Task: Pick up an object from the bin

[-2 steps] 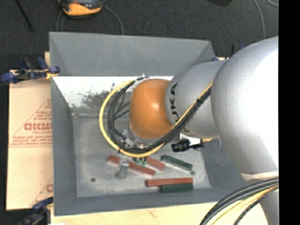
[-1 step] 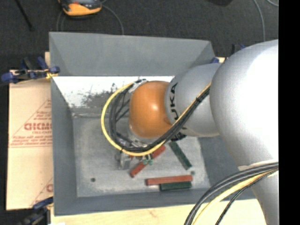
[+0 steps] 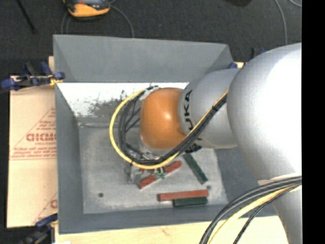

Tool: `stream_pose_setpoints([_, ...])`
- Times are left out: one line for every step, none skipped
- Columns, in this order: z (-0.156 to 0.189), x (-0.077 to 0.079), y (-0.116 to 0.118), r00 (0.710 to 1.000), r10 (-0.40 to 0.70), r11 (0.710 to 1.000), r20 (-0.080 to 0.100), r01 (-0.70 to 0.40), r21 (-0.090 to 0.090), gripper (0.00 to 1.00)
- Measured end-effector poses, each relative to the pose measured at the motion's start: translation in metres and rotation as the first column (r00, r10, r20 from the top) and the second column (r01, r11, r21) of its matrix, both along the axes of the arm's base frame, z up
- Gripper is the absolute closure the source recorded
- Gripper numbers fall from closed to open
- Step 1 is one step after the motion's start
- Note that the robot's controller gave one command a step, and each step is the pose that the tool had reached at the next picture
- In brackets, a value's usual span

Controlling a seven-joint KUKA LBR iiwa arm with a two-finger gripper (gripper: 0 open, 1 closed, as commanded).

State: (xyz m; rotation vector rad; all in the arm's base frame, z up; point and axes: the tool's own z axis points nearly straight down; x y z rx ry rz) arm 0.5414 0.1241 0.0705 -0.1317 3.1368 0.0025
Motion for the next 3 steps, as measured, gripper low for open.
stream_pose_setpoints([0.048, 0.004, -0.023, 1.0, -0.009, 1.0, -0.007, 0.009, -0.002, 1.0])
stream_pose_setpoints([0.028, 0.047, -0.08, 0.991, -0.13, 0.991, 0.001, 0.13, -0.001, 0.0])
stream_pose_setpoints([0.029, 0.047, -0.08, 0.991, -0.131, 0.991, 0.003, 0.131, 0.0, 0.0])
